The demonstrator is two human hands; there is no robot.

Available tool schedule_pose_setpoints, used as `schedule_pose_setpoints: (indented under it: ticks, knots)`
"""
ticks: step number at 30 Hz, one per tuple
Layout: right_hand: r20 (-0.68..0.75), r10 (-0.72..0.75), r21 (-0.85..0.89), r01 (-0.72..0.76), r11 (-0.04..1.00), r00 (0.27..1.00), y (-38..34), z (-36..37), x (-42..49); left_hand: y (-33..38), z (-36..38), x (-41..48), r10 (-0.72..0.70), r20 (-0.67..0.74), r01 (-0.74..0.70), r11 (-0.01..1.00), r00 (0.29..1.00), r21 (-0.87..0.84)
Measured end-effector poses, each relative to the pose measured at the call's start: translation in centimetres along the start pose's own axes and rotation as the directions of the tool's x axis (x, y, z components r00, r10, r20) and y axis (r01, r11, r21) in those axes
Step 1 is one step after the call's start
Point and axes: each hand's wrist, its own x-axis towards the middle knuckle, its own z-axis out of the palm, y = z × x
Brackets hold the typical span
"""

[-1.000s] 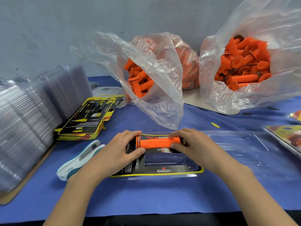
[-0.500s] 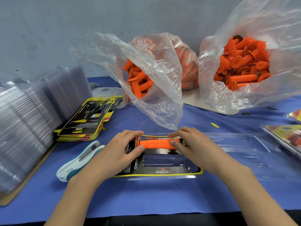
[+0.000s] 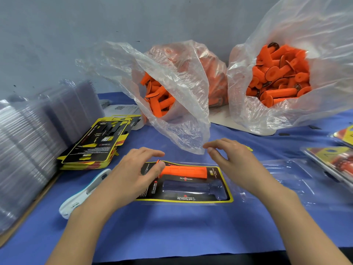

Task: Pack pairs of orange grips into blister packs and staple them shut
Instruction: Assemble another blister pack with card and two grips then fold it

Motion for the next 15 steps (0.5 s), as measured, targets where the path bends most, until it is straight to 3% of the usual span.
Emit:
schedule_pose_setpoints:
  ticks: [5, 10, 12, 15]
  knots:
    - [-0.067, 0.043, 0.126, -0.034, 0.991, 0.997, 0.7, -1.6, 1.1, 4.0, -0.6, 1.8, 0.086, -0.072, -0.09, 0.995, 0.994, -0.048]
    - [-0.193, 0.188, 0.297, -0.125, 0.947, 0.963, 2.5, -3.5, 1.8, 12.6, 2.4, 7.9, 0.312, -0.092, -0.324, 0.928, 0.946, -0.182]
    - [-0.23, 0.242, 0.35, -0.152, 0.924, 0.943, 3.6, -4.2, 1.8, 15.8, 4.8, 11.9, 0.33, -0.065, -0.335, 0.91, 0.942, -0.243]
    - [-0.281, 0.333, 0.468, -0.175, 0.866, 0.9, 4.9, -5.0, 1.8, 18.9, 8.5, 18.3, 0.249, 0.004, -0.24, 0.937, 0.968, -0.254]
